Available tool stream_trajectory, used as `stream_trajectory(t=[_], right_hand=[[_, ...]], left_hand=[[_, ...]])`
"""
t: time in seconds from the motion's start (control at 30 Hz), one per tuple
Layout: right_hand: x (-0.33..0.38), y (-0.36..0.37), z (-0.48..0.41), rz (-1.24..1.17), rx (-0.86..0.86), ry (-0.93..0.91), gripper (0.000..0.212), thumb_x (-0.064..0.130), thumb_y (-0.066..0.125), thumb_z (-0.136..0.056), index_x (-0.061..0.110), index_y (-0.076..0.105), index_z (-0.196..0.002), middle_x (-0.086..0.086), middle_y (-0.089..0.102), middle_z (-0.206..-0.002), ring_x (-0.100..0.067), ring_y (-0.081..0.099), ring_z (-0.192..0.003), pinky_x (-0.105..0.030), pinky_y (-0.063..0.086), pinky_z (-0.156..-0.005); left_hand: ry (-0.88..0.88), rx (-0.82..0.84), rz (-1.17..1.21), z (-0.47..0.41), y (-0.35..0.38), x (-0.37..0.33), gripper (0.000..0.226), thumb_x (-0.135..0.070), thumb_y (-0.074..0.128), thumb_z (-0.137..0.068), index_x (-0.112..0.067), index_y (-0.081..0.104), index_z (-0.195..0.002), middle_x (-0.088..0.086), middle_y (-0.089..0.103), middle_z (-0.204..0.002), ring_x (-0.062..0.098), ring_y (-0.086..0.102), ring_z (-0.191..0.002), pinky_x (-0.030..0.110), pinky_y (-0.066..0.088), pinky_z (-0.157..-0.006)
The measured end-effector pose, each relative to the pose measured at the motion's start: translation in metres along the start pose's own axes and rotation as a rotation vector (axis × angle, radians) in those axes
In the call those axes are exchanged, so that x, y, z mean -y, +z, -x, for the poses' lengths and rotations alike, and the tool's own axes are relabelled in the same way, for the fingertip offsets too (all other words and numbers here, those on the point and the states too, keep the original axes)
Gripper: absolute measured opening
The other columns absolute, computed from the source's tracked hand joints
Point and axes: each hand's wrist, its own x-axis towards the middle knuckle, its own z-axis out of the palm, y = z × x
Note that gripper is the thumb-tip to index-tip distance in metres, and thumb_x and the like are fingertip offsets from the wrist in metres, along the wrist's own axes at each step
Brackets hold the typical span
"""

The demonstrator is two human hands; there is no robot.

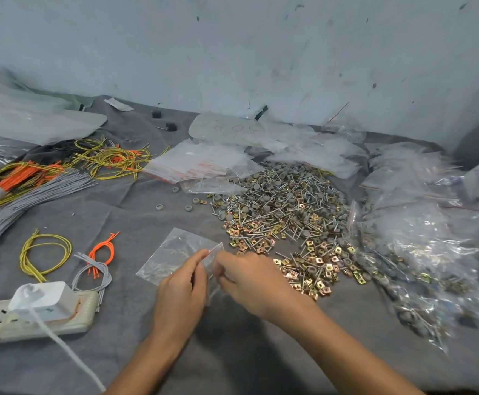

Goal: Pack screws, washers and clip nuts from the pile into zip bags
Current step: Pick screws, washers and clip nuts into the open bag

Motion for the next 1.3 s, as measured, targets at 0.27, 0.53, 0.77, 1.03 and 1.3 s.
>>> stream_trajectory(t=[0.27,0.53,0.77,1.03,1.3], right_hand=[[-0.018,-0.014,0.014,-0.182,-0.132,0.04,0.013,0.027,0.061,-0.096,0.03,0.064,-0.108,0.013,0.07,-0.106,-0.008,0.062,-0.086,-0.034,0.051,-0.08],[-0.138,-0.078,0.035,0.174,-0.144,0.488,0.01,0.03,0.058,-0.1,0.035,0.066,-0.1,0.012,0.06,-0.104,-0.01,0.059,-0.091,-0.031,0.051,-0.073],[-0.162,-0.065,0.012,0.296,0.011,0.473,0.017,0.052,0.057,-0.097,0.037,0.066,-0.097,0.011,0.061,-0.096,-0.01,0.061,-0.082,-0.038,0.058,-0.073],[-0.155,-0.058,-0.011,0.44,0.063,0.521,0.017,0.024,0.054,-0.097,0.016,0.059,-0.083,0.001,0.06,-0.082,-0.019,0.062,-0.074,-0.041,0.06,-0.068],[-0.133,-0.064,0.004,0.202,-0.162,0.47,0.015,0.026,0.047,-0.104,0.021,0.059,-0.096,0.004,0.063,-0.095,-0.017,0.06,-0.085,-0.039,0.054,-0.076]], left_hand=[[-0.003,-0.015,0.023,0.0,0.003,0.003,0.03,-0.006,0.059,-0.096,-0.019,0.073,-0.119,0.001,0.077,-0.102,0.026,0.07,-0.09,0.034,0.047,-0.078],[-0.018,-0.007,0.028,0.0,0.004,0.004,0.029,-0.012,0.057,-0.097,-0.023,0.072,-0.119,-0.01,0.07,-0.077,0.016,0.062,-0.069,0.029,0.039,-0.065],[-0.03,0.0,0.041,0.0,0.002,0.003,0.03,-0.014,0.056,-0.097,-0.024,0.072,-0.12,-0.013,0.068,-0.074,0.01,0.058,-0.063,0.03,0.041,-0.063],[-0.029,0.007,0.031,0.0,0.002,0.002,0.03,-0.013,0.056,-0.097,-0.023,0.072,-0.12,-0.011,0.071,-0.079,0.013,0.062,-0.068,0.029,0.041,-0.066],[-0.019,0.01,0.036,0.0,0.0,-0.001,0.029,-0.012,0.058,-0.098,-0.021,0.071,-0.121,-0.016,0.063,-0.073,0.006,0.056,-0.066,0.027,0.04,-0.065]])
